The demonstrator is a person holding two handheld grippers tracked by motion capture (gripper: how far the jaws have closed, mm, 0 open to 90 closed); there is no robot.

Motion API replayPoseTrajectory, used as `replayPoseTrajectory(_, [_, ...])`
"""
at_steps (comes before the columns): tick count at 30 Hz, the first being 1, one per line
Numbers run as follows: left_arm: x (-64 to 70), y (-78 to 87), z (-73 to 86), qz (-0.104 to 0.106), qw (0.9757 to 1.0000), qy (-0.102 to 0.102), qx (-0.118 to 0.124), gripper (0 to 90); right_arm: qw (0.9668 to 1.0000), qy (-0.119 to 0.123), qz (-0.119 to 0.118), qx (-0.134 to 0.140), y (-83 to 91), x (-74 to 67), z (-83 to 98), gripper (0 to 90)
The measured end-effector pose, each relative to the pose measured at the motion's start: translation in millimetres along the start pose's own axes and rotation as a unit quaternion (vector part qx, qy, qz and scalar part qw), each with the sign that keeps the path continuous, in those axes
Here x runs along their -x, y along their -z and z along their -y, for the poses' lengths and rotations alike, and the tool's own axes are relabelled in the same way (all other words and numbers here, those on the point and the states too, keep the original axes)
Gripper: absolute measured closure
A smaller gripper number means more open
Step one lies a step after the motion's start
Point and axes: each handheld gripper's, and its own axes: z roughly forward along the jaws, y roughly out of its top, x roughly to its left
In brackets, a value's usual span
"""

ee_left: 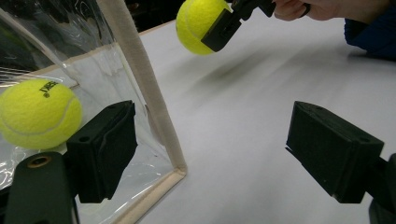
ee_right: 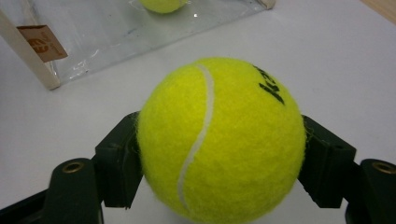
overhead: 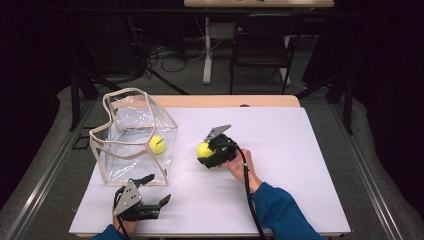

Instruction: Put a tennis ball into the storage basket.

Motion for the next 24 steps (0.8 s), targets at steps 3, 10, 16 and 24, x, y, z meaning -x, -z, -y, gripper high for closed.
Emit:
replayPoseTrajectory(3, [-0.4, 0.2, 0.6, 0.001, 1.0000, 0.001, -0.002, 15.7, 0.9999, -0.005, -0.006, 0.007, 3.2, 1.1, -1.4, 26.1])
replayPoseTrajectory(10, [0.1, 0.4, 0.2, -0.001, 1.0000, 0.002, -0.003, 15.7, 0.9999, -0.003, -0.006, 0.010, 5.6, 1.2, -3.8, 26.2])
replayPoseTrajectory(16, [-0.2, -0.8, 0.4, 0.001, 1.0000, 0.004, -0.003, 15.8, 0.9999, 0.002, -0.003, 0.016, 10.9, -1.5, -7.9, 26.1])
replayPoseTrajectory(24, [-0.3, -0.7, 0.4, 0.001, 1.0000, 0.005, -0.004, 15.7, 0.9997, 0.002, -0.006, 0.024, 16.9, -0.4, -13.3, 26.2])
